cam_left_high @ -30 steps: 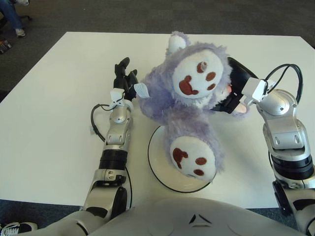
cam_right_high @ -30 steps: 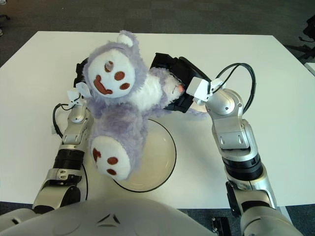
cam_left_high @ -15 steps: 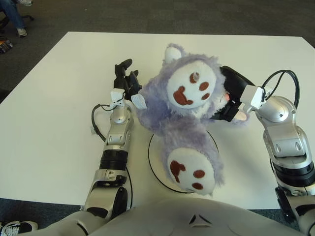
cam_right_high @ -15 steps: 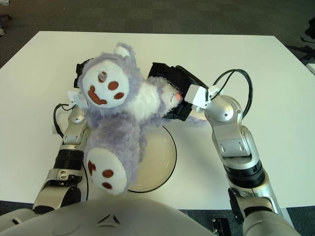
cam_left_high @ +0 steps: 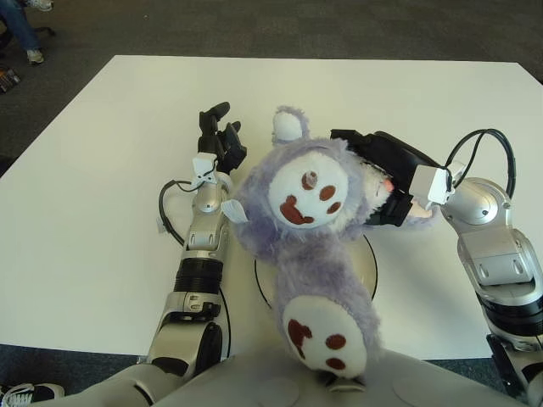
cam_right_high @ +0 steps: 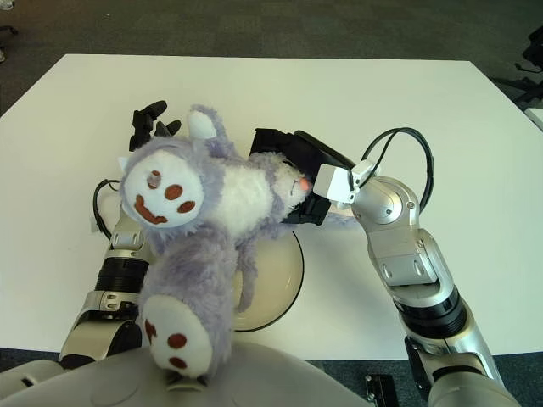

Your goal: Put the doll into the plate.

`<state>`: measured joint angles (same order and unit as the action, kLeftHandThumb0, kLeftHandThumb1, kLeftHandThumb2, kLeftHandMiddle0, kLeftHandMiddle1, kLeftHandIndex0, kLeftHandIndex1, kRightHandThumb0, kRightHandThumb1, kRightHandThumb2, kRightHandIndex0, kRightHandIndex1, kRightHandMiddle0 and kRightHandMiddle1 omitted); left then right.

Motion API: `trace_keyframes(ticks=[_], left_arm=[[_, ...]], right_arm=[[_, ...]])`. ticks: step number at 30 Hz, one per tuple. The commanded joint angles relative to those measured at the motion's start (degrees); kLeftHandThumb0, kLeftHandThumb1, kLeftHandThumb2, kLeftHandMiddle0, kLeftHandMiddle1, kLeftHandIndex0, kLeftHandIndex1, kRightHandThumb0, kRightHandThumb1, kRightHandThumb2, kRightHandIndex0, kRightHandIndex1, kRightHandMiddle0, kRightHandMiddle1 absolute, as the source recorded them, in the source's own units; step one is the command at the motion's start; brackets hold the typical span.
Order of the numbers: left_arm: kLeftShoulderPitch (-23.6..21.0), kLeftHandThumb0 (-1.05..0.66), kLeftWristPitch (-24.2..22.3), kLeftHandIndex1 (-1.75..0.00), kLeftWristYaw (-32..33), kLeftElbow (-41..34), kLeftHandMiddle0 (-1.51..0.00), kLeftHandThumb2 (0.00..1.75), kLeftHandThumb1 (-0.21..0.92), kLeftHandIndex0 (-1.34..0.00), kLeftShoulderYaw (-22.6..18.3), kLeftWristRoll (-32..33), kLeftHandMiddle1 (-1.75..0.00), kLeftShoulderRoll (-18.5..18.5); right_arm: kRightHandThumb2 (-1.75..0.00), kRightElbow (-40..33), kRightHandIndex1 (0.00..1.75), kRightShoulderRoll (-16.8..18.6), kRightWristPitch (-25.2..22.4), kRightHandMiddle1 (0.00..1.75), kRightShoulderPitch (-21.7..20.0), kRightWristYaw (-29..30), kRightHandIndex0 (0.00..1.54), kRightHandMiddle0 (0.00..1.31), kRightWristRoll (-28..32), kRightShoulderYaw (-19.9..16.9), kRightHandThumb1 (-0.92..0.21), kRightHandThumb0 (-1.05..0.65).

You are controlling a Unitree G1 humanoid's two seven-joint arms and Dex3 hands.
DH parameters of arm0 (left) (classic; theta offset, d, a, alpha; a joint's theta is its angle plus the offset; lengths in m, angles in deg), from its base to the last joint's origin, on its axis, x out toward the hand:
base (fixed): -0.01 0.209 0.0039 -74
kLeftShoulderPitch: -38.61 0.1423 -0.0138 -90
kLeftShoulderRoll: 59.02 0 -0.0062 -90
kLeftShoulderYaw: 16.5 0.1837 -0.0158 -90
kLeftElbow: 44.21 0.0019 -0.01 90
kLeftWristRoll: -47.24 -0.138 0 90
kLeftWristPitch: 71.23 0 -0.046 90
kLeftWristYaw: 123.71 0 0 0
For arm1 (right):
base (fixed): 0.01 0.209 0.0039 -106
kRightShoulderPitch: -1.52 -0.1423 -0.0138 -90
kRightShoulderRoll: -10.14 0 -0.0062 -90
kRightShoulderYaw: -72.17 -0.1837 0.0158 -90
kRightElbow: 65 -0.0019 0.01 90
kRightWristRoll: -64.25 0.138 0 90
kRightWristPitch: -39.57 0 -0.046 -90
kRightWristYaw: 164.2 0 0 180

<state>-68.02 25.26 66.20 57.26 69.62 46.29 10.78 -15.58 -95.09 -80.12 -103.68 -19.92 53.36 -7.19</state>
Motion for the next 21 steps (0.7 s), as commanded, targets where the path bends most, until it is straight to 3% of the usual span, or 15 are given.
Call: trace_keyframes(ticks=[1, 7, 12, 16, 21], left_arm=[[-0.61, -0.74, -0.02, -1.10, 0.30, -0.16, -0.37, 0.84, 0.92, 0.00, -0.24, -0.06, -0.57, 0.22], [-0.59, -0.73, -0.29, -1.14, 0.39, -0.27, -0.37, 0.82, 0.92, 0.00, -0.21, -0.28, -0.57, 0.27], [-0.63, -0.73, -0.31, -1.19, 0.35, -0.18, -0.37, 0.81, 0.92, 0.00, -0.21, -0.34, -0.58, 0.37], [-0.62, -0.72, -0.65, -1.22, 0.03, -0.29, -0.38, 0.79, 0.92, 0.00, -0.29, 0.06, -0.61, 0.37], [-0.57, -0.70, -1.00, -1.22, 0.08, -0.54, -0.39, 0.78, 0.92, 0.00, -0.34, 0.31, -0.63, 0.19]], right_arm=[[-1.63, -0.85, 1.68, -0.86, -0.92, 1.70, -1.46, -0.85, 0.88, 0.61, 0.51, 0.27, -0.01, 0.00], [-1.65, -2.01, 1.73, -1.50, -3.75, 1.74, -1.96, -2.81, 0.85, 0.58, 2.61, -0.13, -0.03, 0.00], [-1.55, -1.89, 1.56, -2.29, -5.52, 1.75, -3.47, -4.33, 0.88, 0.58, 4.16, -0.30, -0.06, 0.00], [-1.48, -1.56, 1.46, -3.65, -4.97, 1.75, -4.43, -5.05, 0.88, 0.58, 4.13, -0.04, -0.09, 0.00], [-1.45, -1.70, 1.50, -5.48, -3.36, 1.75, -4.88, -5.84, 0.84, 0.53, 3.84, -0.30, -0.13, 0.00]])
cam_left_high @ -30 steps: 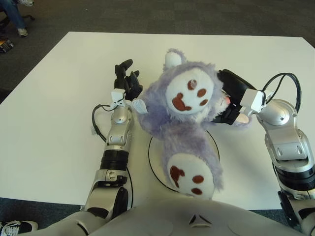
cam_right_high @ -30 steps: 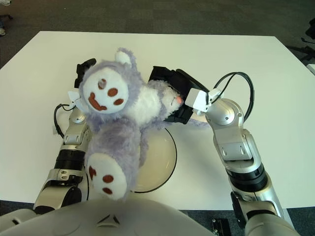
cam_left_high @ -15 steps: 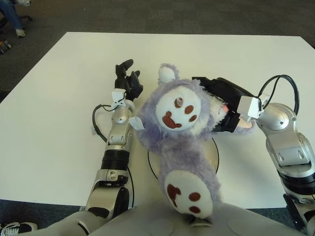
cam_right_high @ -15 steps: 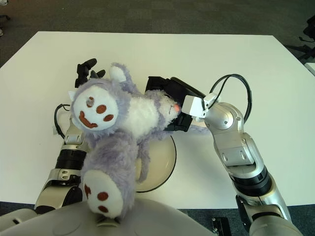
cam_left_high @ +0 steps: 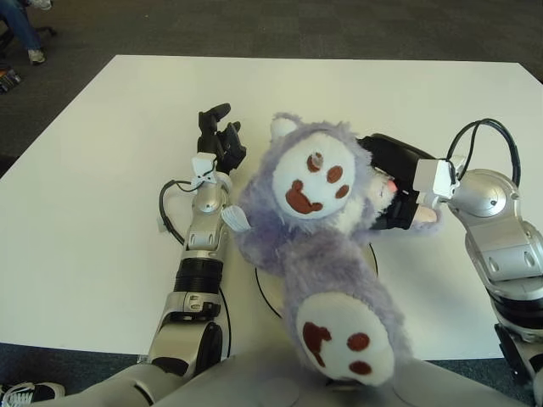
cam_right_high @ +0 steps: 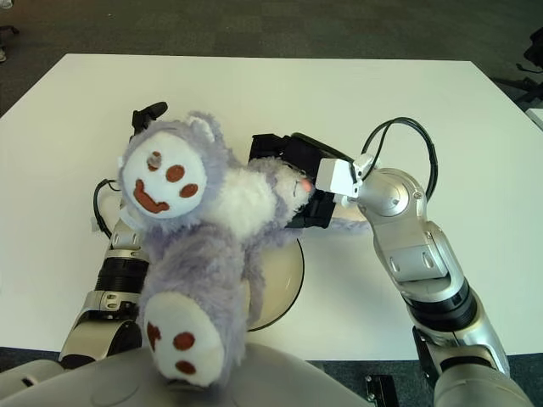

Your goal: Put the doll into the plate.

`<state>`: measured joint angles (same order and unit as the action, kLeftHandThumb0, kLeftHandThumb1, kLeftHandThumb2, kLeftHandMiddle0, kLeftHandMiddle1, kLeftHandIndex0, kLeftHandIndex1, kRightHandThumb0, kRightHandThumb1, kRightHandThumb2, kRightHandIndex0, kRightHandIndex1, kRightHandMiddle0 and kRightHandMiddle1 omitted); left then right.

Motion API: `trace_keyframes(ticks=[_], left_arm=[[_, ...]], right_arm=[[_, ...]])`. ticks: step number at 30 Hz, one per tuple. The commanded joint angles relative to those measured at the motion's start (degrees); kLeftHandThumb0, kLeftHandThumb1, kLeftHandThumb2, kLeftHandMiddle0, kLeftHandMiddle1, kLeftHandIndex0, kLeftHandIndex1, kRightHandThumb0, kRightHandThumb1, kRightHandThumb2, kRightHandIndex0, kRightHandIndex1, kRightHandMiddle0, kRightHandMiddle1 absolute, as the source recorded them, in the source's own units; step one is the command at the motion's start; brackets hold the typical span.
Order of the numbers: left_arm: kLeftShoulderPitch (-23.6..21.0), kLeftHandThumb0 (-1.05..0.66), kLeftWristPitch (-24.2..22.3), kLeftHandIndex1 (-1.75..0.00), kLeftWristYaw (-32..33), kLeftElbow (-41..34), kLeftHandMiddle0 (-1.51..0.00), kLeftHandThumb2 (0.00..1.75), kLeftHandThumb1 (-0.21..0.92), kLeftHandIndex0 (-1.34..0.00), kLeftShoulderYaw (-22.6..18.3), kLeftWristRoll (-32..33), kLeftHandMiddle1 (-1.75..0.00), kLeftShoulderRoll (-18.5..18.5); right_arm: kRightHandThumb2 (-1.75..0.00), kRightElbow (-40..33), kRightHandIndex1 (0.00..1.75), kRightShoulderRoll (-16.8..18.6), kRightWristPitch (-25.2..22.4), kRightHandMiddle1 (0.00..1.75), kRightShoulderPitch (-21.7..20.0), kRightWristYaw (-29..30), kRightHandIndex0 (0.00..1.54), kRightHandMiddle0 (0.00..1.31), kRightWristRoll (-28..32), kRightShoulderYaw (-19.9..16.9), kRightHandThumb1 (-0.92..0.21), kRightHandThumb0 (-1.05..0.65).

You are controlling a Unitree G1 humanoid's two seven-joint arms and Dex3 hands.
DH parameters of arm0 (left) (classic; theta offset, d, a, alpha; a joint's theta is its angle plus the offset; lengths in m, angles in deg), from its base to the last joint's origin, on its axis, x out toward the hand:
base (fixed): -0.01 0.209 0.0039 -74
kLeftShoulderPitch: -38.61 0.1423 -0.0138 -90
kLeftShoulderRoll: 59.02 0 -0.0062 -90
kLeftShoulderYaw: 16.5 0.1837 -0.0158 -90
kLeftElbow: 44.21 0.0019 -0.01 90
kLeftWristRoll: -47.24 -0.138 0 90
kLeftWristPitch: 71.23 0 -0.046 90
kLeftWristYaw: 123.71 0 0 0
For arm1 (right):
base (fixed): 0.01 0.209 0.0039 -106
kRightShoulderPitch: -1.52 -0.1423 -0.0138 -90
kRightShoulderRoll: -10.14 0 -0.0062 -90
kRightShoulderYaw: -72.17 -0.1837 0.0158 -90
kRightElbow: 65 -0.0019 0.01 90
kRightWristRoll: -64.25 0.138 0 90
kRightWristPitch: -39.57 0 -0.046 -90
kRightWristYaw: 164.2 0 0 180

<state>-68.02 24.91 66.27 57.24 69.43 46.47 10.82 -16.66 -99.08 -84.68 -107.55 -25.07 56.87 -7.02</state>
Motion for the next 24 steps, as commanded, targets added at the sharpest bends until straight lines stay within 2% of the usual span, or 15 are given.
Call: trace_keyframes(ticks=[1, 6, 7, 13, 19, 24], left_arm=[[-0.56, -0.70, -0.69, -1.19, 0.02, -0.55, -0.39, 0.78, 0.92, 0.00, -0.13, 0.15, -0.63, 0.12], [-0.49, -0.70, -0.64, -1.14, -0.16, -0.56, -0.38, 0.78, 0.92, 0.00, -0.07, 0.10, -0.64, 0.27], [-0.50, -0.70, -0.66, -1.14, -0.15, -0.56, -0.38, 0.79, 0.92, 0.00, -0.05, 0.08, -0.64, 0.28], [-0.55, -0.70, -0.68, -1.16, -0.06, -0.55, -0.39, 0.78, 0.92, 0.00, 0.00, -0.01, -0.67, 0.26], [-0.51, -0.70, -0.52, -1.13, 0.11, -0.56, -0.38, 0.78, 0.92, 0.00, 0.18, -0.43, -0.68, 0.36], [-0.49, -0.72, -0.68, -1.10, 0.35, -0.58, -0.36, 0.79, 0.92, 0.00, 0.21, -0.67, -0.67, 0.36]], right_arm=[[-1.45, -0.68, 1.55, -1.80, 1.42, 1.75, -1.02, -0.77, 0.82, 0.52, 0.34, -0.53, -0.14, 0.00], [-1.42, -1.13, 1.71, -2.80, 1.85, 1.68, -0.72, -0.54, 0.73, 0.48, 0.21, -0.74, -0.20, 0.00], [-1.39, -1.12, 1.72, -2.83, 1.90, 1.69, -0.69, -0.45, 0.66, 0.50, 0.24, -0.75, -0.23, 0.00], [-1.28, -1.21, 1.73, -2.52, 2.23, 1.72, -0.22, -0.07, 0.51, 0.48, 1.02, -1.50, -0.33, 0.00], [-1.20, -2.05, 1.72, -2.83, 1.97, 1.70, -0.43, -0.70, 0.46, 0.45, 2.47, -2.81, -0.39, -0.01], [-1.06, -3.56, 1.68, -3.93, 2.13, 1.66, -1.15, -1.02, 0.42, 0.41, 2.59, -3.24, -0.49, -0.01]])
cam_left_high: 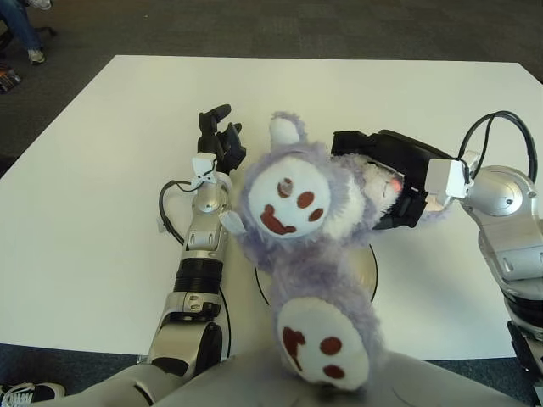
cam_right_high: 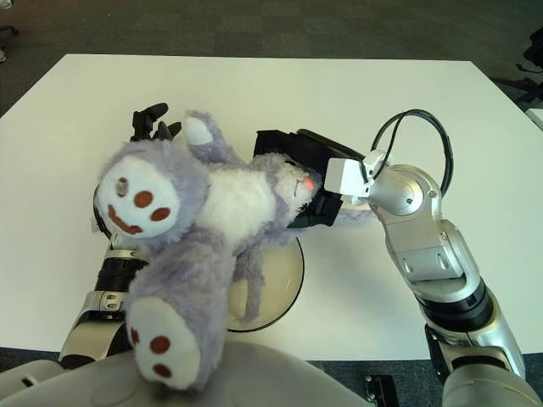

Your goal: Put the doll into the plate.

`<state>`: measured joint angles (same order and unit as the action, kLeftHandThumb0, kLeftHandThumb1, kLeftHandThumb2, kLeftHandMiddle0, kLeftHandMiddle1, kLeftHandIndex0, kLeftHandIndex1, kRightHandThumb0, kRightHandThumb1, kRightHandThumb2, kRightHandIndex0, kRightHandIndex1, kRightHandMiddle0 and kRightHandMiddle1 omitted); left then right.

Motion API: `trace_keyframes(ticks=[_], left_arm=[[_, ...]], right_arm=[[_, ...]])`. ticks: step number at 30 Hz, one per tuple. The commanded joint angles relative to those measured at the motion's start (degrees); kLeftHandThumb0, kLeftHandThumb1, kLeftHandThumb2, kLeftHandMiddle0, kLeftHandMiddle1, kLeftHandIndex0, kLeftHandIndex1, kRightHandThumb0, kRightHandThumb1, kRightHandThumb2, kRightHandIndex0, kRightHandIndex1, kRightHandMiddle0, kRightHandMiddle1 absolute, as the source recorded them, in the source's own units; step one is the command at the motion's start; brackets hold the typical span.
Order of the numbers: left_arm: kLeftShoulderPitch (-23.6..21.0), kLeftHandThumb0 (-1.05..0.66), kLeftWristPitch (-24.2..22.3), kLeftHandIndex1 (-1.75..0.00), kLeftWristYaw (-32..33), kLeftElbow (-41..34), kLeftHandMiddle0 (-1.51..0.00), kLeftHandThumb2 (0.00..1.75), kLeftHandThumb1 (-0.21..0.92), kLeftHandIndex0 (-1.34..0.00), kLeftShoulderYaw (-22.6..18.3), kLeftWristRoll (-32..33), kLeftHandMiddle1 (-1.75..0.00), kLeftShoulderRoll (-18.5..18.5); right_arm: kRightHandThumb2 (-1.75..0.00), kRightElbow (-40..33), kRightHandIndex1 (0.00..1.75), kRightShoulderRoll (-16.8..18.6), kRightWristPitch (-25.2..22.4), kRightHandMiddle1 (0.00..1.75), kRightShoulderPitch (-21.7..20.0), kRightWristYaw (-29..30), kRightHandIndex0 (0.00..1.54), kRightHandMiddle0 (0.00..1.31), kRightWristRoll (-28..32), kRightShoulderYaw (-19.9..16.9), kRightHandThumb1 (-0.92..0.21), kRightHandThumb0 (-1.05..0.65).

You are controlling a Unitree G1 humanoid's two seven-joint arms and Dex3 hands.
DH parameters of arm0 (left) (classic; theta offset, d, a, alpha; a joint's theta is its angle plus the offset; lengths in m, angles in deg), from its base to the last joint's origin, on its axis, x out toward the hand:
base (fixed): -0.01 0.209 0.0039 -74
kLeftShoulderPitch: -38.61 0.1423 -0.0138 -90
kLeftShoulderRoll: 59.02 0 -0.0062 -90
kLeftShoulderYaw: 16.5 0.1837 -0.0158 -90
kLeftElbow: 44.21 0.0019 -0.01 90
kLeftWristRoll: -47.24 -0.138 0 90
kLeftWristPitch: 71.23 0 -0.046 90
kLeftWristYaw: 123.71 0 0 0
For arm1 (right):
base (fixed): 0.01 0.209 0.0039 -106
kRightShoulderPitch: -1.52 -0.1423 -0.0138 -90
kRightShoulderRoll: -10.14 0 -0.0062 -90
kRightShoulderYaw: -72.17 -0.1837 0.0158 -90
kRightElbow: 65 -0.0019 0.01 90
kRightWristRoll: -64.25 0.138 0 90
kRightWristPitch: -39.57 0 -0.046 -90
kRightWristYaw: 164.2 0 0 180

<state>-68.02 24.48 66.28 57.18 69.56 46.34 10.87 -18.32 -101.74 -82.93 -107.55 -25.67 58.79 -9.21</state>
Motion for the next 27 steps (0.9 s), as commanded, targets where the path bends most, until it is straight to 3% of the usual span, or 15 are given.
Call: trace_keyframes(ticks=[1, 7, 10, 16, 22, 23, 24, 25, 27], left_arm=[[-0.48, -0.72, -0.27, -1.11, 0.37, -0.54, -0.36, 0.79, 0.92, 0.00, 0.08, -0.55, -0.67, 0.30], [-0.44, -0.72, -0.54, -1.09, 0.50, -0.69, -0.35, 0.79, 0.92, 0.00, 0.09, -0.57, -0.67, 0.21], [-0.49, -0.71, -0.74, -1.12, 0.64, -0.75, -0.36, 0.78, 0.92, 0.00, 0.04, -0.49, -0.69, 0.08], [-0.39, -0.71, -1.09, -1.13, 0.99, -1.07, -0.36, 0.77, 0.92, 0.00, 0.17, -0.73, -0.70, -0.02], [-0.39, -0.71, -0.58, -1.10, 1.02, -0.85, -0.35, 0.78, 0.92, 0.00, 0.30, -0.67, -0.70, 0.03], [-0.30, -0.71, -0.57, -1.09, 1.03, -0.99, -0.35, 0.78, 0.92, 0.00, 0.34, -0.70, -0.70, 0.03], [-0.24, -0.71, -0.57, -1.07, 1.04, -1.10, -0.35, 0.78, 0.92, 0.00, 0.37, -0.71, -0.70, 0.03], [-0.21, -0.71, -0.52, -1.06, 1.06, -1.15, -0.34, 0.79, 0.92, 0.00, 0.39, -0.73, -0.70, 0.03], [-0.22, -0.72, -0.54, -1.04, 1.15, -1.17, -0.34, 0.79, 0.92, 0.00, 0.40, -0.76, -0.70, 0.01]], right_arm=[[-1.05, -2.29, 1.68, -1.38, 0.29, 1.66, -1.28, -0.42, 0.42, 0.41, 0.69, -1.17, -0.50, -0.01], [-0.99, -3.10, 1.67, -1.57, 1.37, 1.66, -1.45, -0.49, 0.39, 0.38, 1.35, -1.44, -0.54, -0.01], [-1.21, -2.67, 1.72, -2.19, 2.35, 1.39, -1.81, -1.12, 0.54, 0.20, 1.83, -1.73, -0.38, 0.34], [-1.36, -4.30, 1.74, -0.85, 2.46, 1.30, -0.51, -0.03, 0.64, 0.15, 3.60, -2.94, -0.27, 0.47], [-1.41, -5.00, 1.75, 0.13, 0.99, 1.28, 0.11, 0.79, 0.67, 0.14, 5.69, -4.20, -0.23, 0.49], [-1.41, -2.81, 1.75, 1.16, 3.65, 1.28, 1.56, 0.58, 0.67, 0.14, 7.14, -4.79, -0.23, 0.49], [-1.16, -1.18, 1.75, 1.93, 5.65, 1.19, 2.64, 0.42, 0.52, 0.09, 8.23, -5.23, -0.43, 0.44], [-0.94, -4.58, 1.75, 1.06, 2.53, 1.12, 0.37, 1.08, 0.41, 0.05, 6.90, -4.82, -0.59, 0.40], [-0.69, -8.86, 1.70, -1.44, -1.53, 1.09, -2.42, 1.80, 0.35, 0.03, 3.89, -3.99, -0.75, 0.37]])
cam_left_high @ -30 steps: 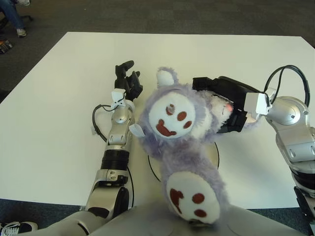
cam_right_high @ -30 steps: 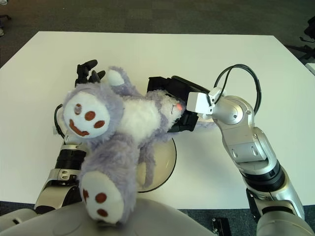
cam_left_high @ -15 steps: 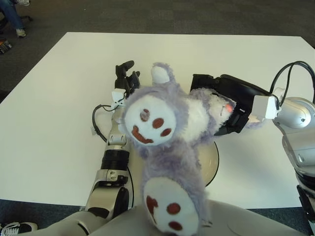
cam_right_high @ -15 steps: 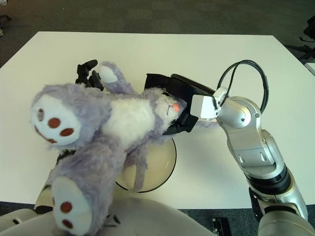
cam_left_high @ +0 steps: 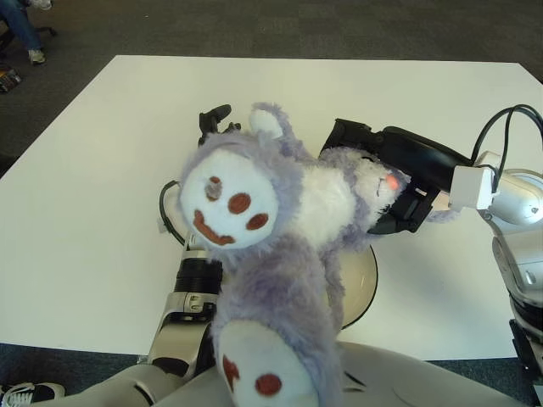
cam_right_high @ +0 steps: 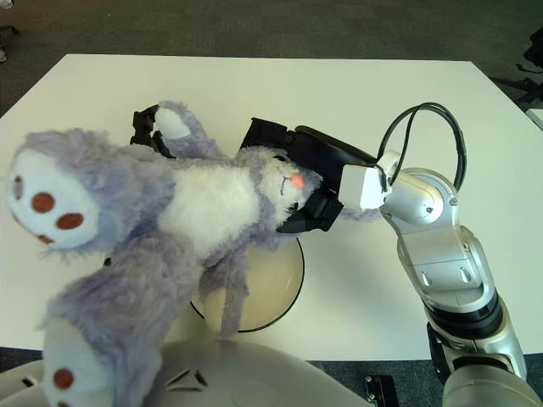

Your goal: Put the doll into the plate.

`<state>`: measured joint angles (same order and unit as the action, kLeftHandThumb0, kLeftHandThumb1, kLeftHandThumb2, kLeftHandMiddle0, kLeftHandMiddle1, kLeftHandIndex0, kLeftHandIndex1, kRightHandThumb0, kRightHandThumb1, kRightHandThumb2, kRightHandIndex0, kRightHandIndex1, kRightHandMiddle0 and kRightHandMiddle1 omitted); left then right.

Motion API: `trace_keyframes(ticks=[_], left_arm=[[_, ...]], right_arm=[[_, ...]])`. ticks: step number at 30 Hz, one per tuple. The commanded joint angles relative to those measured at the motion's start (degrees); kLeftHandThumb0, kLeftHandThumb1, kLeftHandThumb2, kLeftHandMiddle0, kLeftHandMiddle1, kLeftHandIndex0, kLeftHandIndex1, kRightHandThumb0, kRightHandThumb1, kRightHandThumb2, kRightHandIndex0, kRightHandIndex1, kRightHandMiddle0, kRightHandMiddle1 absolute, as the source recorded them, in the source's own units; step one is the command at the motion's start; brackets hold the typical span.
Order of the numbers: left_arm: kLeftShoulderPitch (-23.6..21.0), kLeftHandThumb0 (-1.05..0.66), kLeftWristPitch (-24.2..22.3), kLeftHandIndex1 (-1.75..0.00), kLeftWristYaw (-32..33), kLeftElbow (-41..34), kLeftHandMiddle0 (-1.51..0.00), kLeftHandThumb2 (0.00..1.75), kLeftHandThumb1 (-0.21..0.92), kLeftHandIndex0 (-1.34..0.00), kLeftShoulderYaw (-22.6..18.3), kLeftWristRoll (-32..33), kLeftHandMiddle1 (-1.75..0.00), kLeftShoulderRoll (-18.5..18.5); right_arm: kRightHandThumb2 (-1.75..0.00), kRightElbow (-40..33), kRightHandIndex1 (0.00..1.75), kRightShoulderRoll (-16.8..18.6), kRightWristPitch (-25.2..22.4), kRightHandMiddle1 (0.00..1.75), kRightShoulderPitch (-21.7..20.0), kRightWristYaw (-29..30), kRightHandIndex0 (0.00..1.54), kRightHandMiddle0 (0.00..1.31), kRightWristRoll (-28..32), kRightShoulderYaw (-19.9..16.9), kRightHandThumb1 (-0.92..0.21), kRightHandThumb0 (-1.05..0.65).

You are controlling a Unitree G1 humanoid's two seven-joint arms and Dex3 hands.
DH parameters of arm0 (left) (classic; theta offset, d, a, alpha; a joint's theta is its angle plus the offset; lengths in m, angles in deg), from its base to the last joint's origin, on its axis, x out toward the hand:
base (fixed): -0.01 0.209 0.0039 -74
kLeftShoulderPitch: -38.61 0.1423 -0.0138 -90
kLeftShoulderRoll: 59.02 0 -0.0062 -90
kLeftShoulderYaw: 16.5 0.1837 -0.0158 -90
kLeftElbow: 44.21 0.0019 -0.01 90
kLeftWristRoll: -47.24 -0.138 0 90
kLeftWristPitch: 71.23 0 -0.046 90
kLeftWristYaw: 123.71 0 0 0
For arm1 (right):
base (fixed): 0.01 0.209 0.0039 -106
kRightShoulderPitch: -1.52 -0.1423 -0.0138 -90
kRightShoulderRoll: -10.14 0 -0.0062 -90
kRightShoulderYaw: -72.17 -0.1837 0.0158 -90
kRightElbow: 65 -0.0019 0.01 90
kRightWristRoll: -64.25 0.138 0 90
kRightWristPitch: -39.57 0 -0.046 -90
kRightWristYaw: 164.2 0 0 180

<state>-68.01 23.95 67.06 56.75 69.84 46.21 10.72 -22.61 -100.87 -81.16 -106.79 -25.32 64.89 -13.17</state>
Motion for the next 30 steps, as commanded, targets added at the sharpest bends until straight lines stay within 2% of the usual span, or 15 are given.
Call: trace_keyframes(ticks=[1, 4, 6, 10, 16, 30], left_arm=[[-0.28, -0.71, -0.11, -1.03, 0.50, -0.74, -0.34, 0.79, 0.92, 0.00, 0.09, -0.63, -0.70, 0.09], [-0.39, -0.71, -0.30, -1.04, 0.70, -0.74, -0.34, 0.80, 0.92, 0.00, 0.00, -0.50, -0.69, -0.07], [-0.42, -0.71, -0.35, -1.04, 0.70, -0.75, -0.35, 0.80, 0.92, 0.00, -0.03, -0.42, -0.69, -0.12], [-0.44, -0.71, -0.44, -1.06, 0.70, -0.76, -0.35, 0.80, 0.92, 0.00, -0.06, -0.25, -0.69, -0.22], [-0.27, -0.71, -0.53, -1.10, 0.66, -1.13, -0.35, 0.79, 0.92, 0.00, 0.05, -0.39, -0.69, -0.15], [-0.13, -0.70, -0.71, -0.99, 0.18, -1.49, -0.36, 0.79, 0.92, 0.00, 0.16, -0.18, -0.68, 0.07]], right_arm=[[-0.69, -3.96, 1.63, -3.28, -2.95, 1.16, -2.41, 1.43, 0.41, 0.03, -3.40, 0.21, -0.72, 0.37], [-0.87, -2.50, 1.59, -3.75, -2.71, 1.24, -0.02, 1.86, 0.52, 0.02, -4.64, 0.54, -0.57, 0.40], [-0.93, -2.91, 1.59, -3.67, -3.44, 1.25, 0.42, 2.50, 0.55, 0.01, -5.02, 0.68, -0.52, 0.41], [-1.07, -4.00, 1.61, -3.07, -4.17, 1.18, 2.65, 3.90, 0.59, 0.00, -5.22, -0.54, -0.43, 0.43], [-1.13, -4.75, 1.62, -3.10, -4.64, 1.04, 3.24, 4.49, 0.61, 0.00, -4.63, -1.28, -0.39, 0.44], [-1.14, -4.95, 1.63, -3.23, -4.99, 1.02, 3.03, 4.74, 0.62, 0.00, -4.44, -1.12, -0.38, 0.44]])
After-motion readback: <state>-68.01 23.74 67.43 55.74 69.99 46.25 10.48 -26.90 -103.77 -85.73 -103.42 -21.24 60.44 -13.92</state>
